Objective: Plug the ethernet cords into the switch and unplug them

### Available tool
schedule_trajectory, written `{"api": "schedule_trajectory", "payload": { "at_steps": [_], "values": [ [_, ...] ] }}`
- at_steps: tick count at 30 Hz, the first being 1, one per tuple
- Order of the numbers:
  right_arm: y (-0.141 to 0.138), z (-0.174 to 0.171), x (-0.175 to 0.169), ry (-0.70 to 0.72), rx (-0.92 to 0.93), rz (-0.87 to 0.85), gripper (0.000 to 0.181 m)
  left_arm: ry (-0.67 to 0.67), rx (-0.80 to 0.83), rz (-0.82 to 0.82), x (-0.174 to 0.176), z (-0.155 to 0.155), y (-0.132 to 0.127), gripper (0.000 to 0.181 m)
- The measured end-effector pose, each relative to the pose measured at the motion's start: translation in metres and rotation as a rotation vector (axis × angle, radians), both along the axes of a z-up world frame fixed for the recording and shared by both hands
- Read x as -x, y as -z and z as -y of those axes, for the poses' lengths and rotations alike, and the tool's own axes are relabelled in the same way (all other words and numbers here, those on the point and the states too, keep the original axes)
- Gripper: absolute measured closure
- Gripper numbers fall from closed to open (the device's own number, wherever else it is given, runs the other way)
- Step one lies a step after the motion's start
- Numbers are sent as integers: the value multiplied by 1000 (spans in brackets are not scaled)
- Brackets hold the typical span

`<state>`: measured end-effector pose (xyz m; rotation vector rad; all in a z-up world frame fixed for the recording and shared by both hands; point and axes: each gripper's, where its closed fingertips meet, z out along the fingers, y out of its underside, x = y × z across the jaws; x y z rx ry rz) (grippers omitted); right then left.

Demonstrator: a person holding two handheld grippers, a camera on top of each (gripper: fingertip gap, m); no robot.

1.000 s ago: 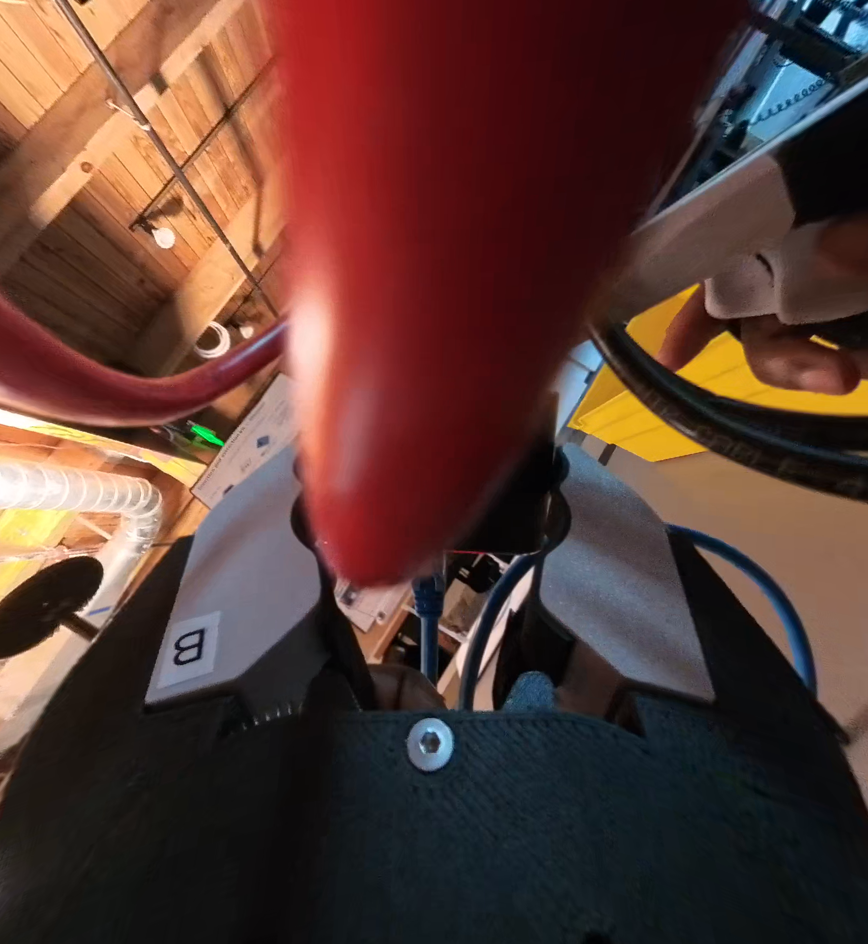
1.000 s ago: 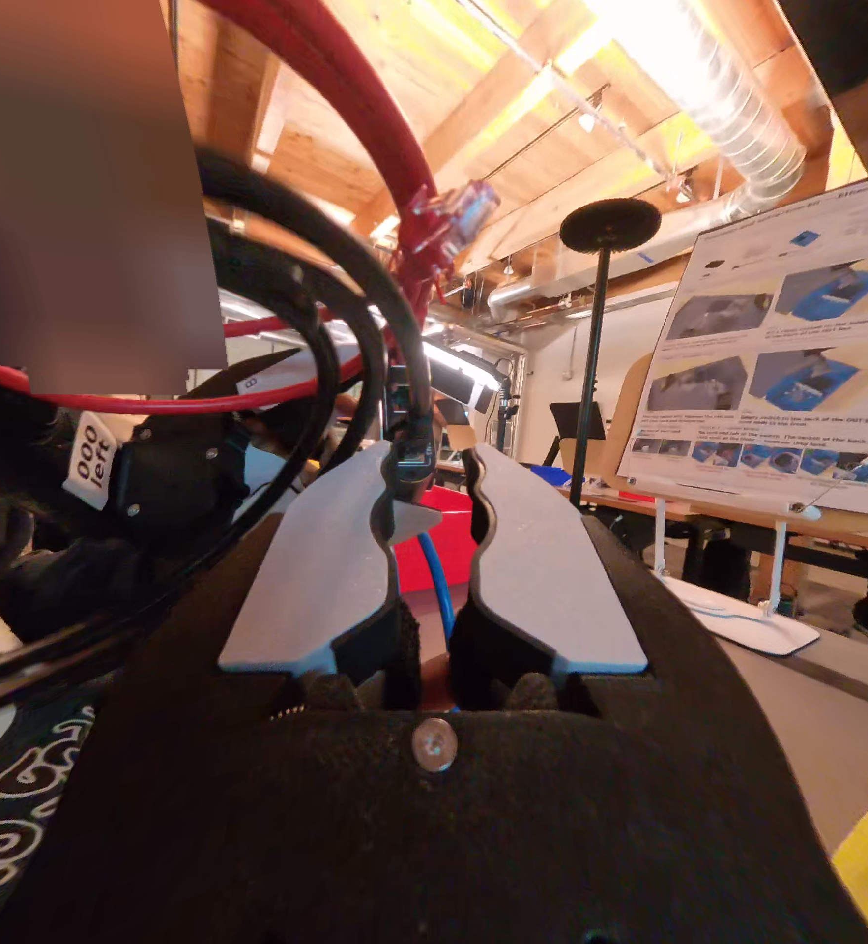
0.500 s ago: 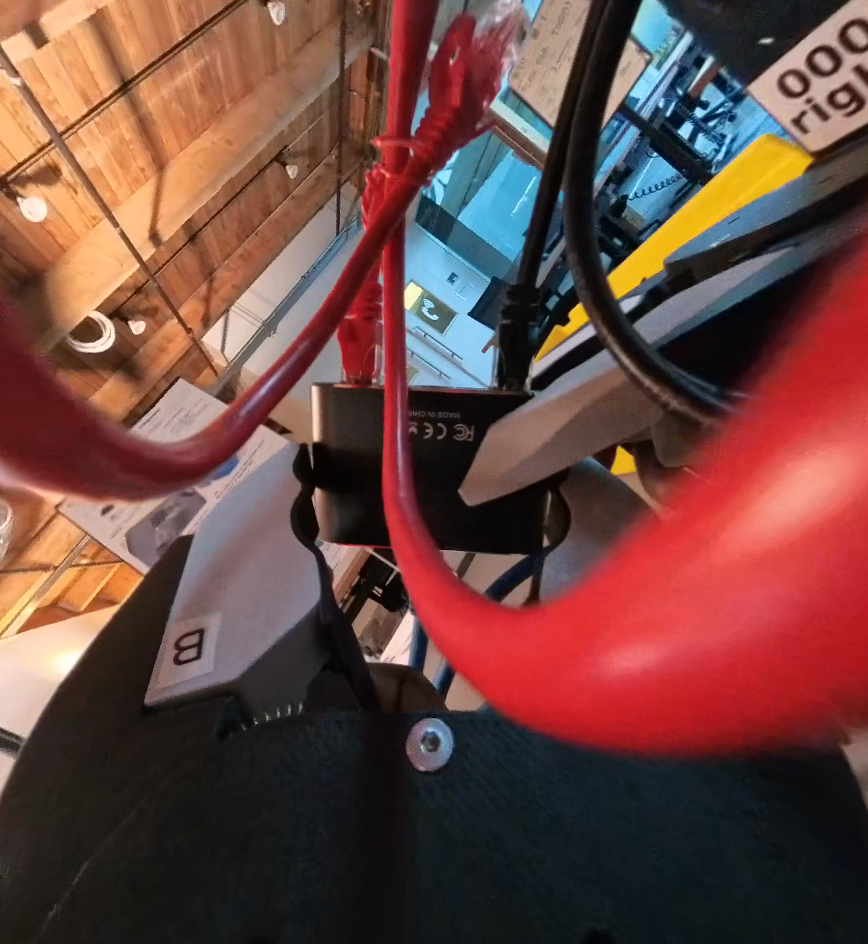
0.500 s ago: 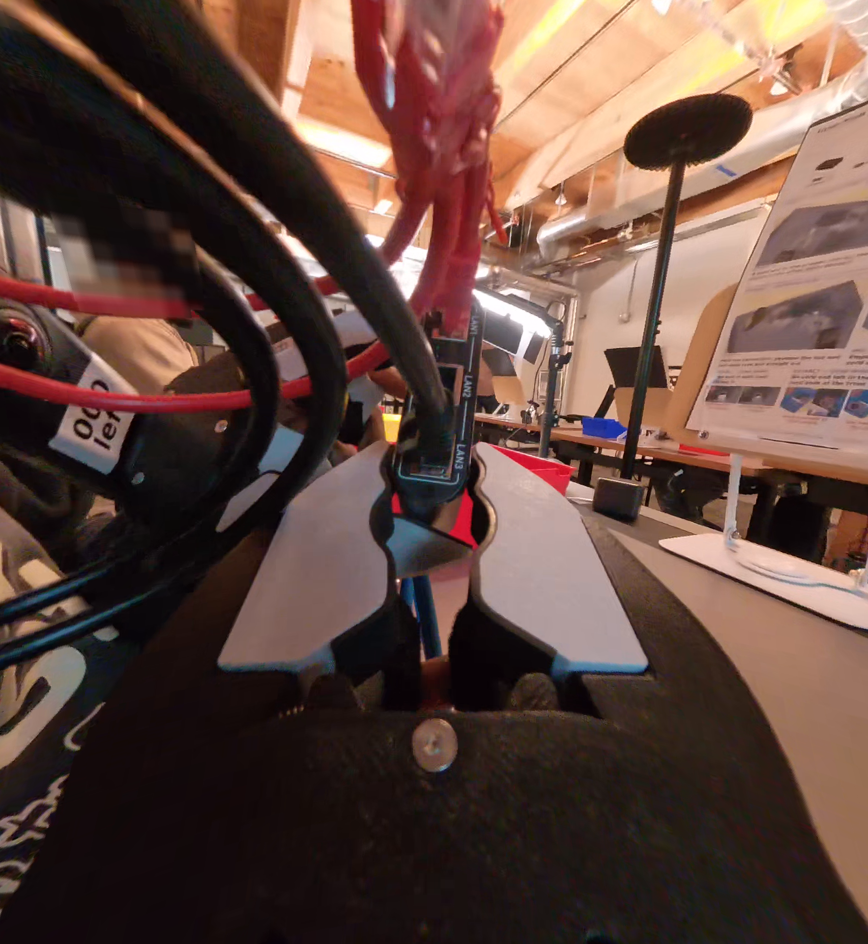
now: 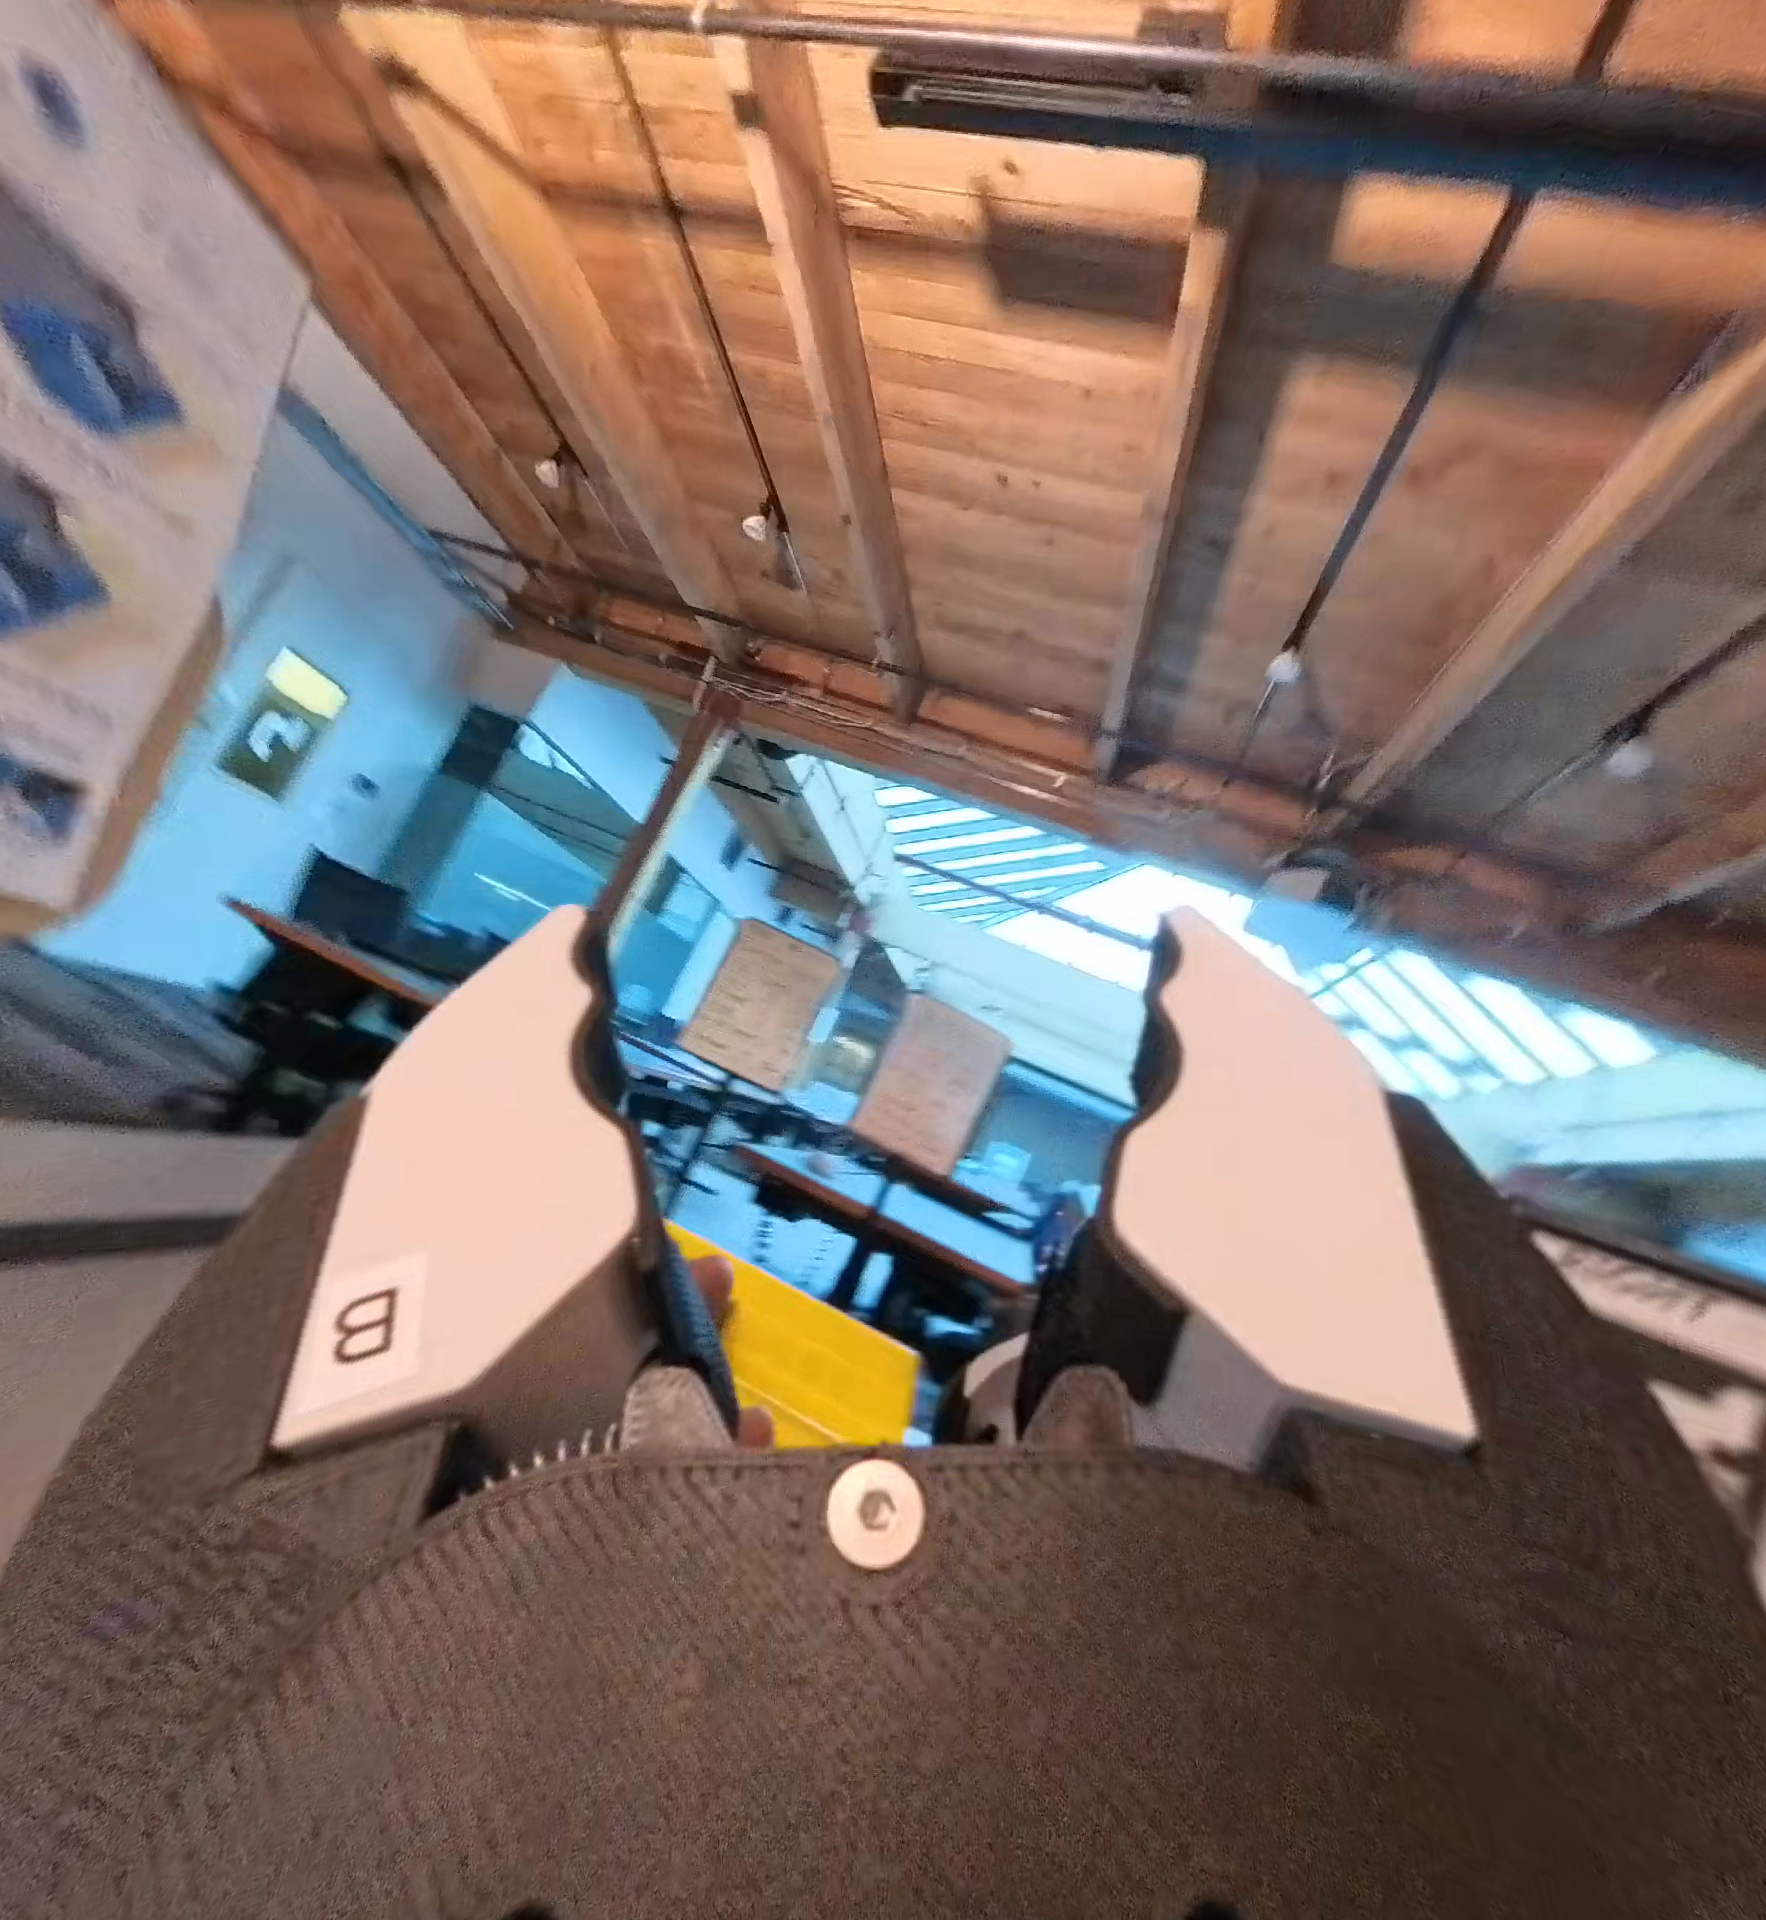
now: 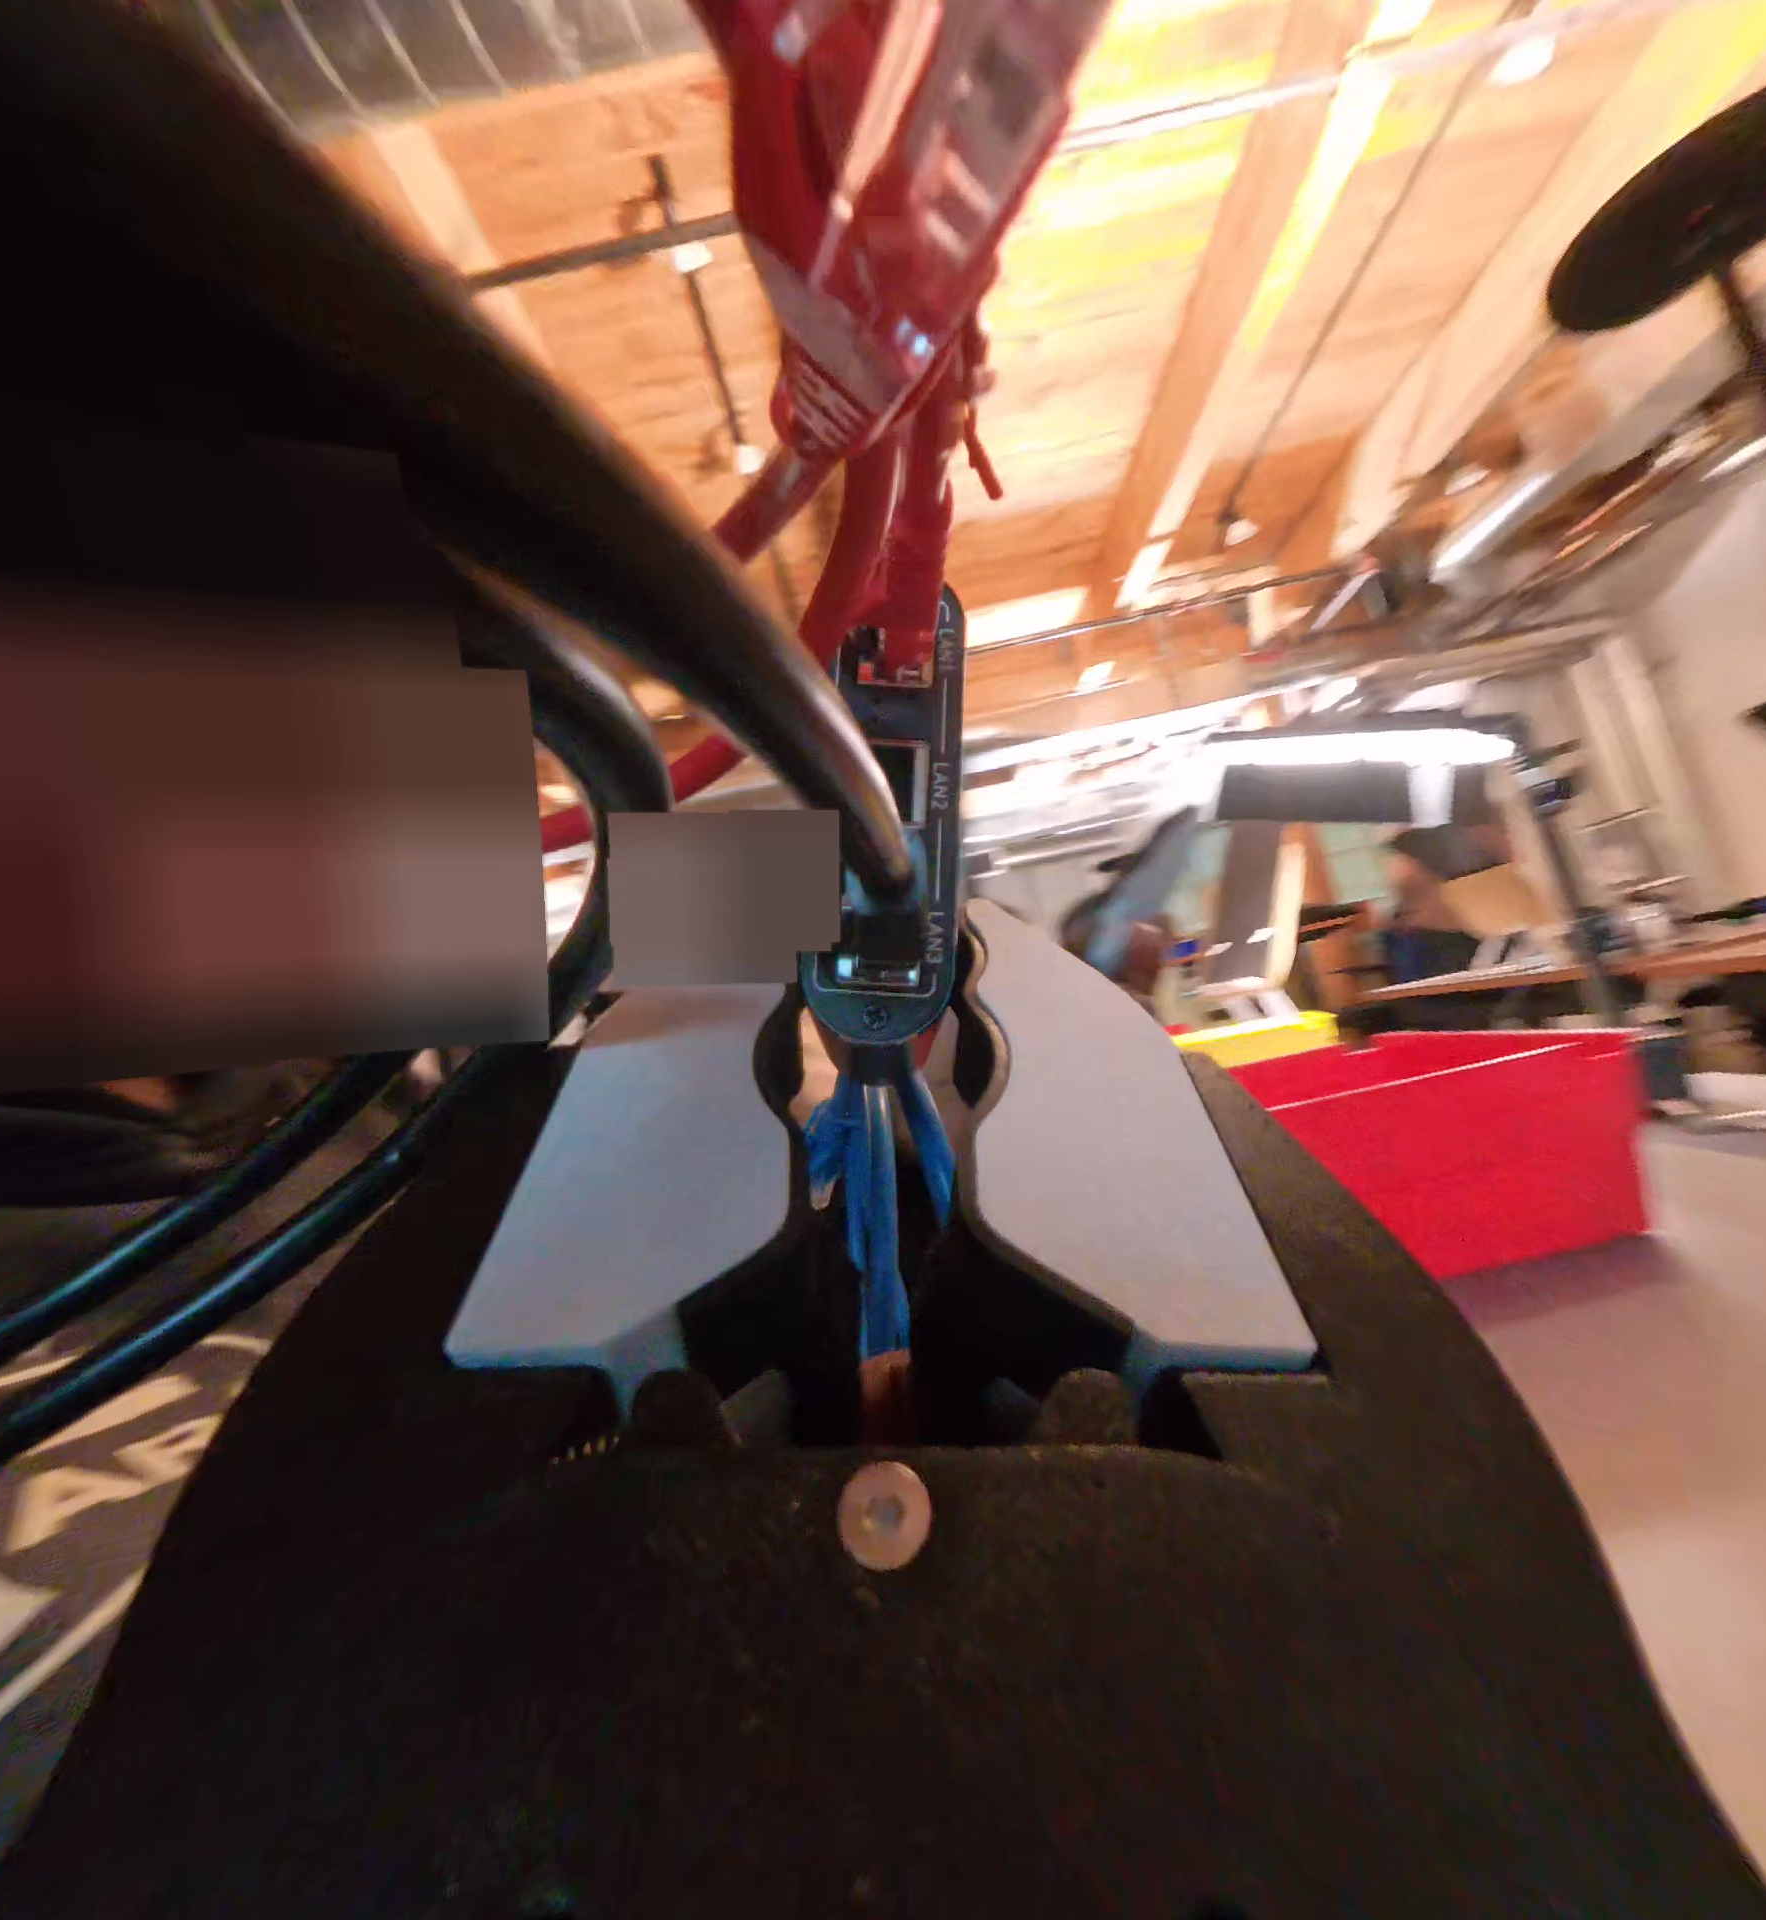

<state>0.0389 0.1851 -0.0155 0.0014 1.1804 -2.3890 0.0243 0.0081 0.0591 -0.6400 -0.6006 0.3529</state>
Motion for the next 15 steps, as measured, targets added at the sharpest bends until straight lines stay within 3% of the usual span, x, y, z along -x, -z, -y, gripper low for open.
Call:
{"api": "schedule_trajectory", "payload": {
  "at_steps": [2,4,6,9,12,15],
  "values": [
    [-1,0,-11,-140,-16,14,157,112,-88,88,16,-2,18,92],
    [0,2,-21,-253,-64,22,158,207,-51,171,26,-27,39,93],
    [2,4,-26,-306,-113,25,158,324,131,205,21,-67,59,93],
    [16,15,-21,-257,-299,17,159,521,460,171,-13,-117,79,87],
    [38,22,-12,-176,-523,-13,158,430,701,107,-23,-132,88,87],
    [43,23,-14,-182,-607,-21,157,434,907,95,-30,-145,104,87]
  ]
}}
